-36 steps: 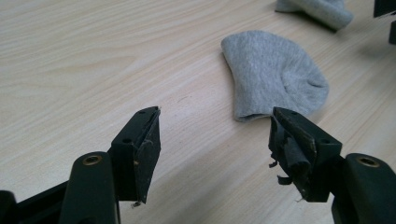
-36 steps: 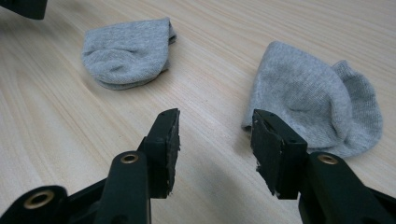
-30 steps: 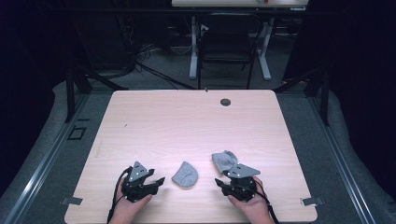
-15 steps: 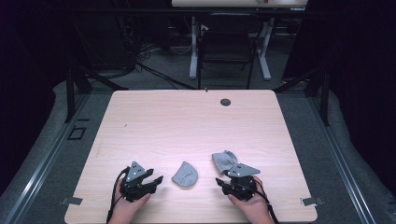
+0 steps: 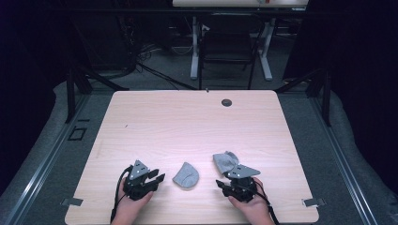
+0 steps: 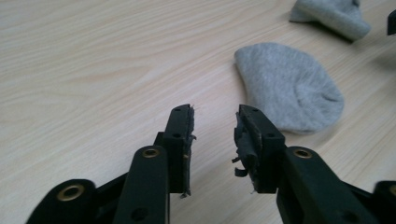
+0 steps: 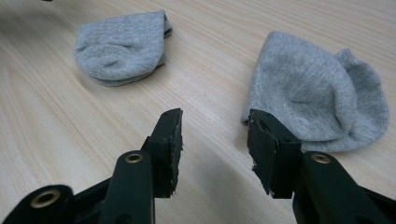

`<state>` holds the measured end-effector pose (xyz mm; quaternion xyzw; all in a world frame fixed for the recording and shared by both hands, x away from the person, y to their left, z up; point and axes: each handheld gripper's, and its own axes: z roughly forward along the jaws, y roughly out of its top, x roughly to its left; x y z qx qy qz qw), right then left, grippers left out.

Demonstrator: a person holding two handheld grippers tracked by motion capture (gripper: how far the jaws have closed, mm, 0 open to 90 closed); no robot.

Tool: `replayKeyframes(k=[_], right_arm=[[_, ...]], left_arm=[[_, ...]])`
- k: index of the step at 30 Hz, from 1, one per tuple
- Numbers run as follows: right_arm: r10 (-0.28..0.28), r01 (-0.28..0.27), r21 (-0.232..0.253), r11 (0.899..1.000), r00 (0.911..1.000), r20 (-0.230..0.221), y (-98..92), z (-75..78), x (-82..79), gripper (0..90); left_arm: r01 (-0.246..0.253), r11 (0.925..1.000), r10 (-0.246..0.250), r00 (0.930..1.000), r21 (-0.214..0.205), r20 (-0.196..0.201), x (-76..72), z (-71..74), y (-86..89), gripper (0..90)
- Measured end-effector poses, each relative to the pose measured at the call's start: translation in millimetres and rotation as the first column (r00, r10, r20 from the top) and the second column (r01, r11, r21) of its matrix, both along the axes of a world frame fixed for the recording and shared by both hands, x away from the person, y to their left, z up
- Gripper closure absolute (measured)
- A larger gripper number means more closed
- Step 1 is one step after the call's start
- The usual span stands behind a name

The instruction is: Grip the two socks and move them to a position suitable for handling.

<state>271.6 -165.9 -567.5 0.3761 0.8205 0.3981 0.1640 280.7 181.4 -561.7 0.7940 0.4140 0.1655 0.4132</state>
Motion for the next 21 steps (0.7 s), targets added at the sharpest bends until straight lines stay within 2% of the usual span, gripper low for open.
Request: replayKeyframes(k=[1,2,4,12,14,21], right_arm=[[0.0,0.0,0.002,1.0,1.0,0.001,0.2,0.2,-0.3,55.0],[-0.001,0.001,0.004,1.0,1.0,0.004,0.4,0.4,-0.6,55.0],[-0.001,0.001,0.003,1.0,1.0,0.004,0.3,0.6,-0.6,55.1],[-0.003,0.003,-0.001,1.0,1.0,0.004,-2.0,1.5,-0.3,55.1],[-0.006,0.005,0.003,1.0,1.0,0.005,-2.0,1.0,0.5,55.1],[-0.003,0.003,0.001,1.0,1.0,0.008,-1.7,1.0,0.9,55.1]], left_arm=[[0.007,0.9999,-0.007,1.0,0.007,0.004,-0.2,1.8,-2.7,69.1],[0.022,0.9992,-0.022,0.9996,0.034,0.019,-0.1,4.8,-7.9,70.9],[0.032,0.9985,-0.033,0.9992,0.045,0.021,1.9,6.0,-11.6,75.2],[0.045,0.9972,-0.046,0.9989,0.06,0.009,9.0,2.4,-20.6,86.7],[0.044,0.9978,-0.045,0.999,0.049,0.004,11.2,2.3,-24.1,89.8],[0.079,0.9957,-0.079,0.9968,0.048,-0.005,14.1,-0.5,-37.9,90.0]])
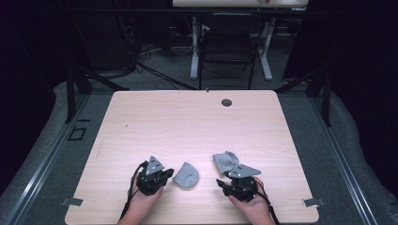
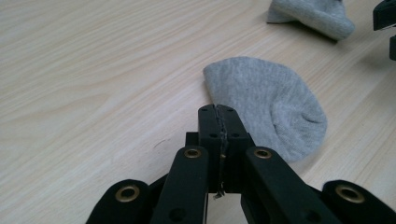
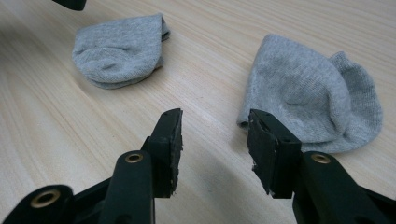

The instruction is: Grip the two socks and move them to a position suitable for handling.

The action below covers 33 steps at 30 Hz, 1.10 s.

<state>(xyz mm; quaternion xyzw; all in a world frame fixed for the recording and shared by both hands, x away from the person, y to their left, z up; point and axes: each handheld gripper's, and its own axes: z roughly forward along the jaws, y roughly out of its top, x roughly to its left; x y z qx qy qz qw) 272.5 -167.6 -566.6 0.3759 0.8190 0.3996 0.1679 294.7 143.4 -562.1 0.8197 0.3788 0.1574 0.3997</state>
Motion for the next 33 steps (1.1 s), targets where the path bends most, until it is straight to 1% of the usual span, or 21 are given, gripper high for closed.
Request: replayKeyframes(k=[3,5,7,8,10,12,13,14,15,17,21,22,24,25,26,28,30,33], right_arm=[[0.0,0.0,0.003,1.0,1.0,0.0,-0.1,-0.3,0.2,55.0],[0.001,-0.001,0.0,1.0,1.0,0.001,-1.0,0.0,0.3,55.0],[-0.001,0.001,0.001,1.0,1.0,0.001,-1.1,0.1,0.2,55.0],[-0.001,0.001,0.006,1.0,1.0,0.003,-1.5,-0.1,0.4,55.0],[-0.001,0.001,0.005,1.0,1.0,0.001,-1.7,0.1,0.5,55.0],[-0.002,0.001,0.005,1.0,1.0,0.002,-1.5,-0.3,0.6,55.1],[0.0,0.0,0.003,1.0,1.0,0.002,-1.5,0.0,0.6,55.0],[0.0,0.0,0.003,1.0,1.0,0.002,-1.5,0.0,0.6,55.0],[-0.002,0.002,0.006,1.0,1.0,0.003,-1.2,0.0,0.6,55.0],[-0.004,0.004,0.007,1.0,1.0,0.005,-1.0,0.0,0.6,55.0],[-0.002,0.002,0.007,1.0,1.0,0.005,-1.1,0.3,0.4,55.1],[-0.001,0.001,0.007,1.0,1.0,0.008,-1.4,0.3,0.4,55.1],[-0.004,0.003,0.011,1.0,1.0,0.007,-1.6,0.4,0.4,55.1],[-0.006,0.006,0.013,1.0,1.0,0.005,-1.5,0.6,0.3,55.0],[-0.004,0.004,0.009,1.0,1.0,0.004,-1.9,0.9,0.4,55.0],[-0.003,0.003,0.005,1.0,1.0,0.005,-2.4,1.4,0.4,55.0],[-0.003,0.003,0.008,1.0,1.0,0.007,-2.2,1.4,0.4,55.0],[0.0,0.0,0.007,1.0,1.0,0.004,-2.3,1.5,0.5,55.0]], left_arm=[[0.014,0.9998,-0.014,0.9999,0.016,-0.003,0.7,-2.9,-7.0,90.0],[0.021,0.9993,-0.021,0.9998,0.03,0.001,0.9,-4.4,-10.0,90.0],[0.019,0.9993,-0.019,0.9998,0.032,-0.003,0.7,-5.5,-11.3,90.0],[0.024,0.9989,-0.024,0.9997,0.04,-0.007,1.1,-7.2,-11.8,90.0],[0.027,0.9989,-0.026,0.9996,0.038,-0.009,1.2,-8.2,-11.9,90.0],[0.028,0.9987,-0.028,0.9995,0.043,-0.016,0.0,-10.0,-12.2,90.0],[0.035,0.9986,-0.034,0.999,0.041,-0.029,-2.7,-11.9,-13.6,90.0],[0.035,0.9986,-0.034,0.999,0.041,-0.029,-2.7,-11.9,-13.6,90.0],[0.054,0.9969,-0.053,0.9982,0.056,-0.029,-5.9,-13.4,-15.9,90.0],[0.067,0.9962,-0.065,0.9973,0.057,-0.035,-9.4,-14.5,-19.4,90.0],[0.085,0.9954,-0.082,0.9955,0.046,-0.048,-13.6,-15.1,-25.0,90.0],[0.104,0.9935,-0.101,0.993,0.046,-0.062,-16.6,-14.2,-28.7,90.0],[0.11,0.9929,-0.107,0.9922,0.045,-0.063,-18.2,-13.8,-30.9,90.0],[0.123,0.9912,-0.12,0.9912,0.049,-0.056,-20.5,-11.7,-34.6,90.0],[0.126,0.991,-0.123,0.9911,0.047,-0.05,-20.7,-10.1,-35.8,90.0],[0.118,0.9923,-0.117,0.9925,0.037,-0.037,-19.8,-6.7,-37.6,90.0],[0.113,0.9932,-0.111,0.9932,0.031,-0.034,-18.8,-4.5,-38.0,90.0],[0.09,0.9959,-0.089,0.9958,0.009,-0.02,-12.5,3.3,-38.7,90.0]])
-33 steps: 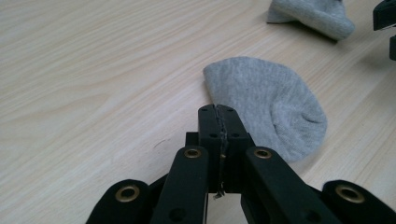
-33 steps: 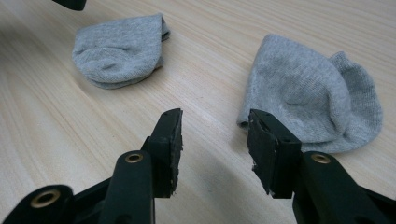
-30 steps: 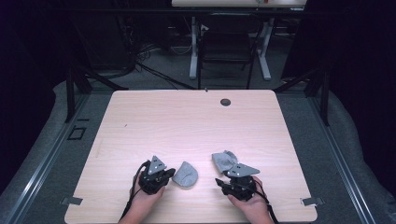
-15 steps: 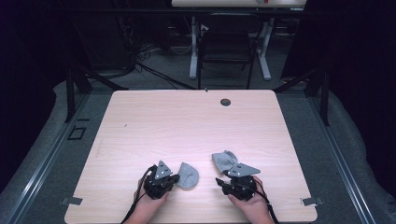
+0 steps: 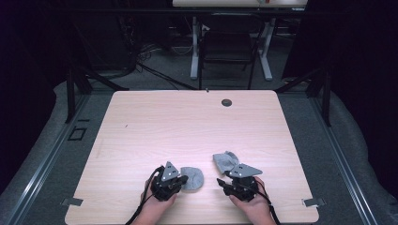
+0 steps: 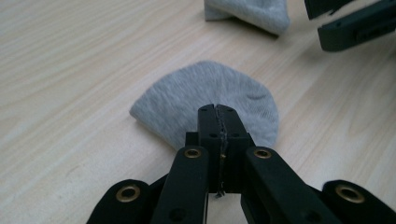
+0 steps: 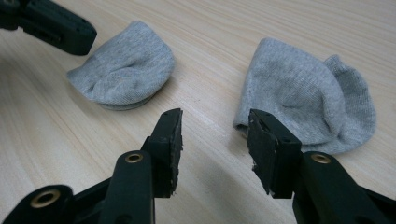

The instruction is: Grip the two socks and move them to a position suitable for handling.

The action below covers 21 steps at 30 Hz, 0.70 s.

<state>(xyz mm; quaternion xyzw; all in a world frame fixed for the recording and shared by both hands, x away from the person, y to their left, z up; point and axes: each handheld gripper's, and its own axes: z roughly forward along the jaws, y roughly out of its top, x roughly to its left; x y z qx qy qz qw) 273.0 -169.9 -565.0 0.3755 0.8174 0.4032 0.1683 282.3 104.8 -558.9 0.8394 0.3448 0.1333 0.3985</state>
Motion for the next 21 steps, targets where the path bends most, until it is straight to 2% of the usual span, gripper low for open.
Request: replayKeyframes(k=[5,7,14,21], right_arm=[[-0.004,0.004,0.001,1.0,1.0,0.0,0.5,-0.5,0.1,54.9],[-0.002,0.002,0.001,1.0,1.0,0.002,0.0,-0.3,0.2,54.9],[-0.002,0.002,0.004,1.0,1.0,0.003,-1.0,-0.2,0.5,54.9],[0.0,0.0,0.003,1.0,1.0,0.004,-0.2,-0.2,0.2,54.9]], left_arm=[[-0.01,0.9999,0.01,0.9999,0.01,0.003,6.4,-1.4,-3.4,90.0],[-0.018,0.9997,0.019,0.9998,0.017,-0.009,9.7,-6.7,-5.5,90.0],[-0.008,0.9992,0.009,0.9997,0.038,-0.022,8.5,-16.7,-7.4,90.0],[0.004,0.9994,-0.004,0.9998,0.036,-0.02,4.5,-19.8,-7.5,90.0]])
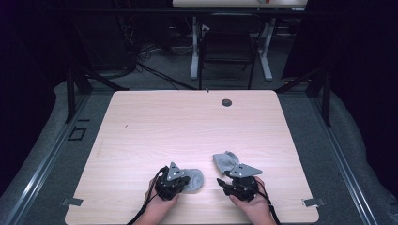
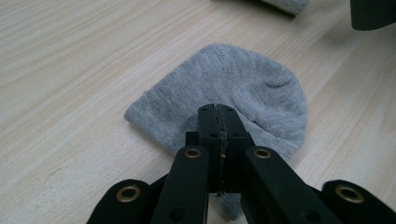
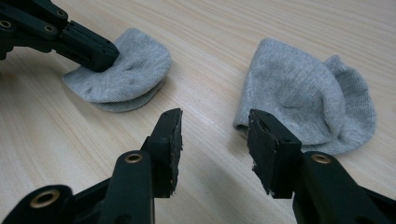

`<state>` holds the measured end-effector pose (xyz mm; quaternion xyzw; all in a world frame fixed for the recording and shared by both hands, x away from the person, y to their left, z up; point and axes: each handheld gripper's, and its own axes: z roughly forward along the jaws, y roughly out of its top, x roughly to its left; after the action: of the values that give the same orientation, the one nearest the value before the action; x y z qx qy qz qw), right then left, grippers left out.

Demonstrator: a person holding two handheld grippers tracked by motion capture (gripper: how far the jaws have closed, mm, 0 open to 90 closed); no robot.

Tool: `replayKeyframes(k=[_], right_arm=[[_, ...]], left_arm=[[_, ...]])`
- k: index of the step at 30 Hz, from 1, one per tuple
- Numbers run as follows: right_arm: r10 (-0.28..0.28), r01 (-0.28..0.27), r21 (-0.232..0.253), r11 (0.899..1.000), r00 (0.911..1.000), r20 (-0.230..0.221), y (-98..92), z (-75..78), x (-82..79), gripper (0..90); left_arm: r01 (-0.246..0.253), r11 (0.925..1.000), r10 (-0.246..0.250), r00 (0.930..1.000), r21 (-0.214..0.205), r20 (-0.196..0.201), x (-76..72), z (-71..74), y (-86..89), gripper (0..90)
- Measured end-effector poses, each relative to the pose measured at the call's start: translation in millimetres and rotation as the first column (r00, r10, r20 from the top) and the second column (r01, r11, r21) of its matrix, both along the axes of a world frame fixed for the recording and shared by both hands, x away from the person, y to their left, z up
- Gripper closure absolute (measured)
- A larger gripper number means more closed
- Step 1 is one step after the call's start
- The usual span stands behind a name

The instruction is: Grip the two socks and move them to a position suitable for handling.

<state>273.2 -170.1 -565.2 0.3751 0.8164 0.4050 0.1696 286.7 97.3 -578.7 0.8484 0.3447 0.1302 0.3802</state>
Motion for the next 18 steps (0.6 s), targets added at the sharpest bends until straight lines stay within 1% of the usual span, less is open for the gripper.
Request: replayKeyframes(k=[2,4,7,8,10,13,18], right_arm=[[-0.002,0.002,0.0,1.0,1.0,-0.001,-0.1,-0.2,0.2,54.9],[-0.002,0.002,0.001,1.0,1.0,-0.002,-0.1,-0.3,0.2,54.8],[-0.002,0.002,0.0,1.0,1.0,-0.002,0.0,-0.3,0.1,54.8],[-0.001,0.001,0.0,1.0,1.0,-0.004,0.1,-0.2,0.0,54.8],[0.0,0.0,-0.001,1.0,1.0,-0.002,0.0,-0.2,0.0,54.8],[-0.002,0.002,0.004,1.0,1.0,0.0,0.0,0.1,0.0,54.9],[-0.001,0.001,0.005,1.0,1.0,0.001,0.3,0.6,-0.5,55.2]], left_arm=[[-0.002,1.0,0.002,1.0,-0.001,0.003,-1.1,-0.4,0.2,90.0],[0.009,1.0,-0.009,1.0,0.002,0.002,-2.6,-0.3,0.8,90.0],[0.012,0.9999,-0.012,0.9999,-0.006,-0.003,-4.8,-0.7,0.2,90.0],[0.024,0.9997,-0.024,0.9997,0.002,0.003,-7.2,-0.4,0.0,90.0],[0.029,0.9996,-0.029,0.9996,0.003,0.0,-8.8,-0.3,-0.3,90.0],[0.054,0.9984,-0.054,0.9985,0.016,0.005,-14.2,0.3,-0.7,90.0],[0.076,0.997,-0.076,0.9971,0.017,0.0,-19.6,0.6,-0.3,90.0]])
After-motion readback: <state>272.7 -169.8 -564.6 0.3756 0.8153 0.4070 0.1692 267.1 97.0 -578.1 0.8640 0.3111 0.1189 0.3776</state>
